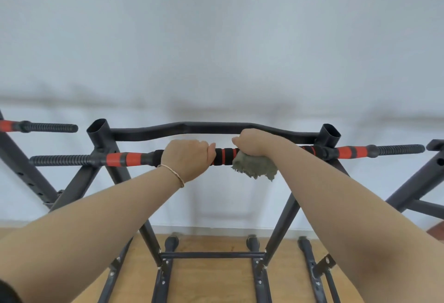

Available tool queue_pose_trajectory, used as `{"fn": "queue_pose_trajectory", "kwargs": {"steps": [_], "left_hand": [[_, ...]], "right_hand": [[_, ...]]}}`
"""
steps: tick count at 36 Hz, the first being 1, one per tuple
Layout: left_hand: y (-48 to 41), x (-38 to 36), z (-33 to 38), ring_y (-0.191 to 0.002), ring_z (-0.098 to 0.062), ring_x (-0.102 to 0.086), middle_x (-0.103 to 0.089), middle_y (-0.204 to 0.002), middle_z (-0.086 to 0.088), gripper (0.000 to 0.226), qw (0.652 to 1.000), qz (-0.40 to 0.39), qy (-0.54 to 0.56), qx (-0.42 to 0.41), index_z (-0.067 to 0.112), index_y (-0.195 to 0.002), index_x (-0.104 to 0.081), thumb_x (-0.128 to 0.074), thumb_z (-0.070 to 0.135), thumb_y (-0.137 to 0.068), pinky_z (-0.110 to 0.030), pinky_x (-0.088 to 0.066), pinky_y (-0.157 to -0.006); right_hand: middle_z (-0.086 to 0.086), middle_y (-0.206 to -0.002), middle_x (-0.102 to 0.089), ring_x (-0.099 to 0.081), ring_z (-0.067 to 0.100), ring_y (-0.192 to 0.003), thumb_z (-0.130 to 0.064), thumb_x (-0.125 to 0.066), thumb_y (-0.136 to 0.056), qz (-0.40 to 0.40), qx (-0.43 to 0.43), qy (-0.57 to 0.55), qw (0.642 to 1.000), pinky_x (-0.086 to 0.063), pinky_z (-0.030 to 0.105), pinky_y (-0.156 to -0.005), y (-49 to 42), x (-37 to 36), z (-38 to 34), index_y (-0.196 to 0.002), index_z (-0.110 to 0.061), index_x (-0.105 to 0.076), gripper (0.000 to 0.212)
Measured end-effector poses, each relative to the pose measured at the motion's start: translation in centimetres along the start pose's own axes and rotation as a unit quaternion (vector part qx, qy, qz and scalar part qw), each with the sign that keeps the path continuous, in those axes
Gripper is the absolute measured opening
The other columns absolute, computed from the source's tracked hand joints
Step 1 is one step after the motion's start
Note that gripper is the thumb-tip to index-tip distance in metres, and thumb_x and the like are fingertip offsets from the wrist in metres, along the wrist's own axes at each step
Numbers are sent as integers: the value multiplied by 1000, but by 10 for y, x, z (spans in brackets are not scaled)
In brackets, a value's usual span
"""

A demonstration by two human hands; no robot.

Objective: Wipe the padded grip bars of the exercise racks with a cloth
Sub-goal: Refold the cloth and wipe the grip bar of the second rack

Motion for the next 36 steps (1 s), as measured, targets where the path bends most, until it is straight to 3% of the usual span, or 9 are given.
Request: {"fn": "queue_pose_trajectory", "kwargs": {"steps": [2, 5, 8, 15, 17, 20, 26, 30, 36], "left_hand": [[2, 5, 2, -55, -23, -51, -50, -69, 4, 55, 998, 60, -13, 8, 19, -104, -58, -7, 37, -95, -27, -41, -50], [-5, 7, 0, -65, -23, -52, -52, -79, 3, 31, 998, 50, -19, -17, 20, -127, -42, -41, 27, -98, -30, -38, -50], [-14, 10, -14, -65, -21, -52, -48, -74, 2, 31, 995, -19, 97, 1, 17, -117, -35, -53, 17, -91, -34, -46, -52], [-21, -14, -30, -52, -19, -66, -71, -62, -4, 48, 933, -203, 279, 99, 9, -90, -57, -24, 43, -99, -28, -48, -56], [-23, -7, -23, -59, -21, -62, -63, -70, -2, 17, 981, -152, 122, 12, 10, -94, -44, -47, 26, -94, -32, -52, -57], [-19, -2, -18, -68, -24, -57, -47, -73, 1, 27, 997, -64, 26, -22, 20, -105, -37, -56, 15, -87, -34, -46, -52], [-2, 4, -13, -53, -23, -50, -39, -59, 2, 17, 999, 29, -12, 25, 17, -98, -54, -40, 25, -95, -27, -41, -48], [4, 6, -9, -55, -22, -52, -42, -65, 4, 15, 999, 45, -14, 22, 20, -104, -49, -53, 27, -92, -28, -45, -50], [-21, -10, -35, -61, -21, -55, -57, -72, 1, 26, 984, -132, 123, -10, 18, -121, -33, -43, 25, -98, -32, -46, -51]], "right_hand": [[-4, -66, -54, -50, 15, -63, -36, -34, -102, -12, -17, -19, 1000, -34, 31, -61, 1, 1, 1, -69, -18, -51, 41], [-1, -69, -58, -55, 19, -67, -53, -24, -104, 77, -18, 9, 997, -40, 35, -64, 3, 10, -2, -69, -16, -54, 59], [-7, -68, -49, -53, 22, -68, -55, -8, -99, 287, 12, 111, 951, -33, 32, -56, 34, 30, -13, -70, -17, -51, 64], [-2, -62, -50, -44, 23, -55, -54, -13, -95, 330, 44, 220, 917, -29, 31, -54, 64, 3, -13, -76, -15, -52, 59], [-3, -72, -51, -46, 22, -61, -48, -1, -94, 302, 69, 293, 904, -26, 30, -55, 53, -1, -17, -92, -16, -55, 63], [-3, -68, -42, -45, 22, -56, -27, -43, -96, 275, 115, 362, 883, -27, 25, -51, 50, -6, -24, -92, -15, -52, 15], [1, -76, -56, -55, 21, -71, -26, -34, -99, 50, -2, 100, 994, -38, 34, -60, 8, 5, 0, -72, -16, -46, 31], [-2, -77, -59, -56, 17, -75, -31, -34, -102, -16, -18, -7, 1000, -40, 33, -67, 2, 4, 0, -77, -16, -55, 35], [3, -59, -52, -48, 23, -46, -17, -77, -78, 323, 148, 309, 882, -37, 26, -41, 49, 23, -42, -91, -4, -65, 22]]}}
Point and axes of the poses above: each hand's wrist, its own y-axis away from the middle knuckle, its own x-axis out of the back of the hand, z = x × y, the point moved 9 cm from there along -y, towards the middle knuckle
